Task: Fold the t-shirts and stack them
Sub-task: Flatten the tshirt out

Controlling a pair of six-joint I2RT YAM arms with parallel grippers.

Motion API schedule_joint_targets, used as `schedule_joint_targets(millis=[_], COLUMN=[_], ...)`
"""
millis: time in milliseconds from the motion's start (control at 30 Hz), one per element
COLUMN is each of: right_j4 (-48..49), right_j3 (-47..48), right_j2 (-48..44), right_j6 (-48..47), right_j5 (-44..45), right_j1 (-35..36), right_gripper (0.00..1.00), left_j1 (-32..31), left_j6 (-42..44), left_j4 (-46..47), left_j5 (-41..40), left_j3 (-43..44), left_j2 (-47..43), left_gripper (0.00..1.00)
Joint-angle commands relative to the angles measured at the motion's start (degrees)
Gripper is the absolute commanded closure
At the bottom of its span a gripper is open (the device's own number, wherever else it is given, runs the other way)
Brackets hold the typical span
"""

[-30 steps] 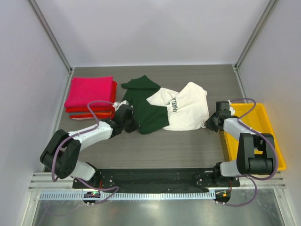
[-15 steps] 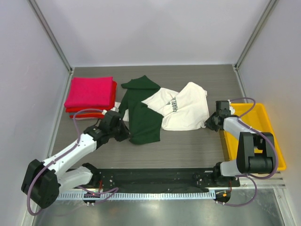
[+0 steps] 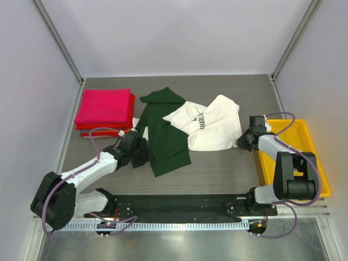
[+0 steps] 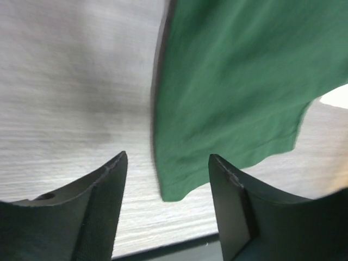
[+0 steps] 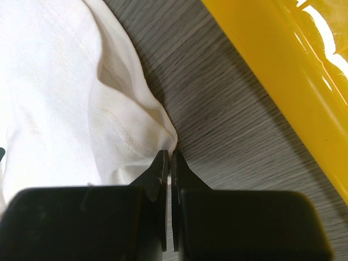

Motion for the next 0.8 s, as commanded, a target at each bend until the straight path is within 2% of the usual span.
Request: schedule_joint_targets(millis=[0,267,533,767], right_j4=[-0.02,0.42,0.94,0.95], right_j3=[0.78,0.34,0.16,-0.54], right_j2=[0.97,1.32,1.14,-0.26], right_j6=[-1.14,-1.05,-0.96,-0.79], right_j5=[0.49,0.4,-0.04,-0.66], right_j1=[-0.18,-0.18,-0.18,-0.18], right_gripper=[0.99,0.99,0.99,0.99], left_j1=[0.26,-0.7,-8.69,-9.14], left_j6=[3.82,2.69,-2.94,-3.04], left_j4=[-1.85,-0.71,-0.63,2.19], left_j5=[-7.41,5.06,1.56,1.47], left_j3=[4.0,-0.91,-1.54,-0.75], left_j2=[-2.99,-3.96,-2.2,3.42], left_gripper=[0.37,0.41,0.41,0.43])
